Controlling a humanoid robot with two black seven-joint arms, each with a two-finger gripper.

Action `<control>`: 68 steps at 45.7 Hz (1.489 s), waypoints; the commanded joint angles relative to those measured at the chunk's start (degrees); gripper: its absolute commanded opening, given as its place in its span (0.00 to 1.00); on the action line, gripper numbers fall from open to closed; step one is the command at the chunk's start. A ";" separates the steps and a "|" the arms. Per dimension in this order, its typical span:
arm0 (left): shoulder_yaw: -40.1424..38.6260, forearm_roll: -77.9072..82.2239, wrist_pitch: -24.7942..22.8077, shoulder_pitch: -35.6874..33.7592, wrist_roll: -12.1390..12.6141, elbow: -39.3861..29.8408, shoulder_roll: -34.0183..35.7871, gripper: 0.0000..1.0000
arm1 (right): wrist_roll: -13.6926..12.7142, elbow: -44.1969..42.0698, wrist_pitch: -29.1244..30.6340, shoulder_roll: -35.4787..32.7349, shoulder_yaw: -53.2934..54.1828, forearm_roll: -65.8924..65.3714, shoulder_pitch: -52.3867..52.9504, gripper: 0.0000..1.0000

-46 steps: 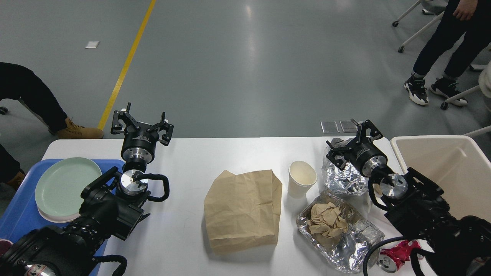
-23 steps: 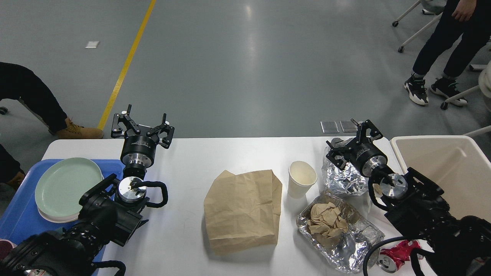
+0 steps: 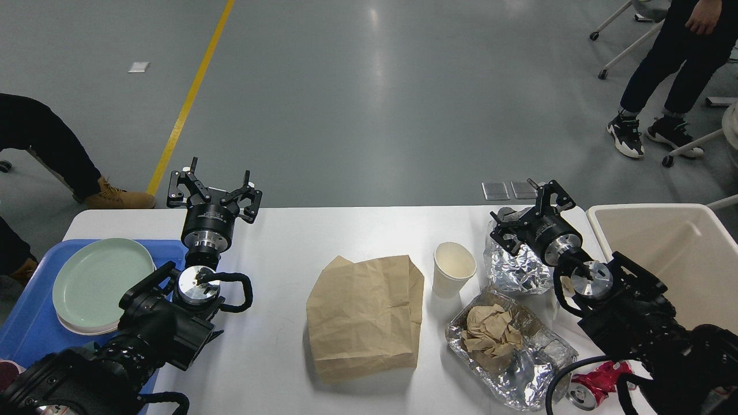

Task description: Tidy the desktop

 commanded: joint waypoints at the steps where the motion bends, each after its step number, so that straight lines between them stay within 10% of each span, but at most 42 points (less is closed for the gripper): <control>1: 0.04 0.00 0.00 0.00 0.00 0.00 -0.03 0.97 | 0.00 0.00 0.00 0.00 0.00 -0.01 0.00 1.00; 68: -0.05 0.00 0.00 0.00 0.00 0.00 0.05 0.97 | -0.53 0.44 -0.53 -0.35 -0.44 -0.01 9.84 1.00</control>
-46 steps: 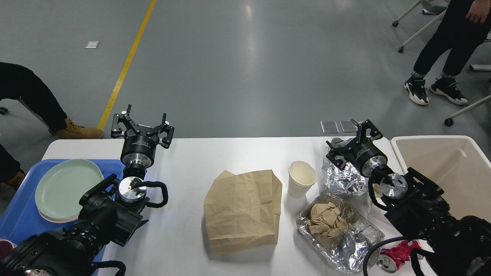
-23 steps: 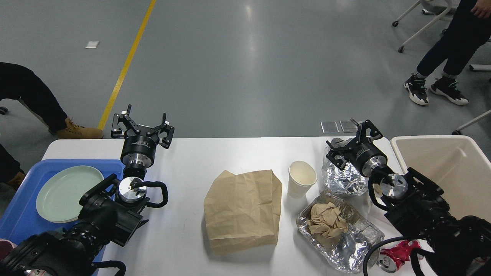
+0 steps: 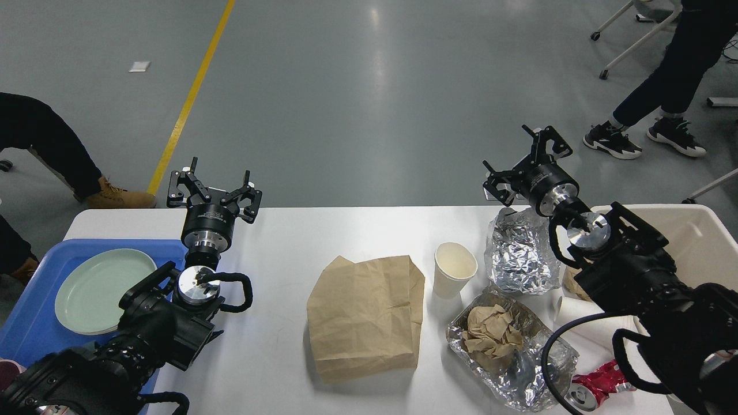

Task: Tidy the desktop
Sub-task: 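Raise the right gripper up and away from the foil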

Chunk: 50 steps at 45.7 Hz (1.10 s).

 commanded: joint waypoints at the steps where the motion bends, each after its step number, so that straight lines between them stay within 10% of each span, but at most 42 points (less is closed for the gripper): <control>1: -0.06 0.00 0.00 0.00 0.00 0.00 0.04 0.97 | -0.02 -0.03 0.00 -0.06 -0.02 -0.01 0.70 1.00; 50: -0.06 0.00 0.00 0.00 0.00 0.00 -0.04 0.97 | -0.11 -0.03 1.50 -6.38 -1.16 -0.36 6.86 1.00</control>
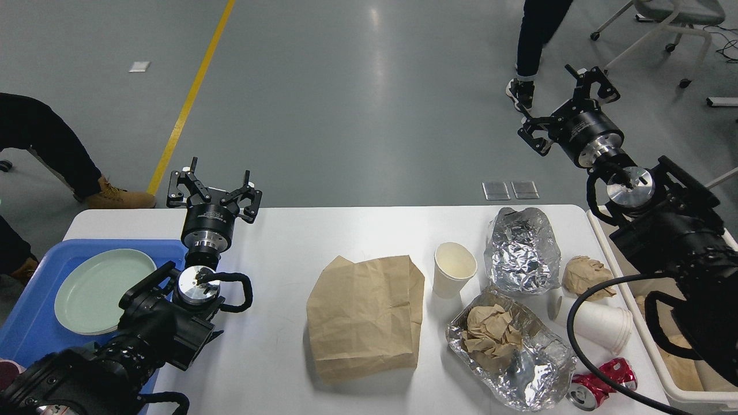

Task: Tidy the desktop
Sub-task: 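Raise the right gripper up and away from the foil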

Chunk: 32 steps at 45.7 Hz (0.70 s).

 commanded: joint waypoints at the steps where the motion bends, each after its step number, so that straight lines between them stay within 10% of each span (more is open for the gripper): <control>1: 0.06 0.00 0.00 0.00 0.00 0.00 -0.04 0.97 | -0.52 -0.04 -0.24 -0.79 -1.90 -0.41 0.41 1.00; 19: -0.03 0.00 0.00 0.00 0.00 0.00 0.04 0.97 | -0.43 1.63 0.11 -17.83 -39.59 -0.76 13.23 1.00; 32: -0.03 0.00 0.00 0.00 0.00 0.00 -0.04 0.97 | -0.52 18.76 0.11 -30.49 -90.46 -0.67 36.69 1.00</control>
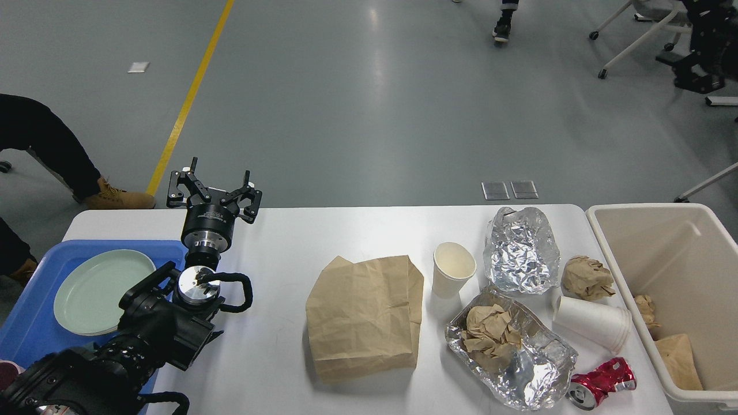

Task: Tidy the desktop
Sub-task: 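Raise the right gripper up and away from the foil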

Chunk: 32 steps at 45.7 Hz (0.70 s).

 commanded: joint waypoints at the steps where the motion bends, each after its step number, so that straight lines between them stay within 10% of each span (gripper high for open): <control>1: -0.03 0.00 0.00 0.00 0.00 0.00 -0.04 0.97 | 0.01 9.25 -0.02 -4.76 -23.30 0.07 12.99 1.00; 15: -0.03 0.00 0.00 0.00 0.00 0.00 -0.04 0.97 | -0.08 23.31 0.33 -3.72 -53.21 0.07 32.42 1.00; 32: 0.06 0.00 0.00 0.00 0.00 0.00 -0.04 0.97 | 0.01 28.24 5.95 6.12 -53.93 0.16 40.25 1.00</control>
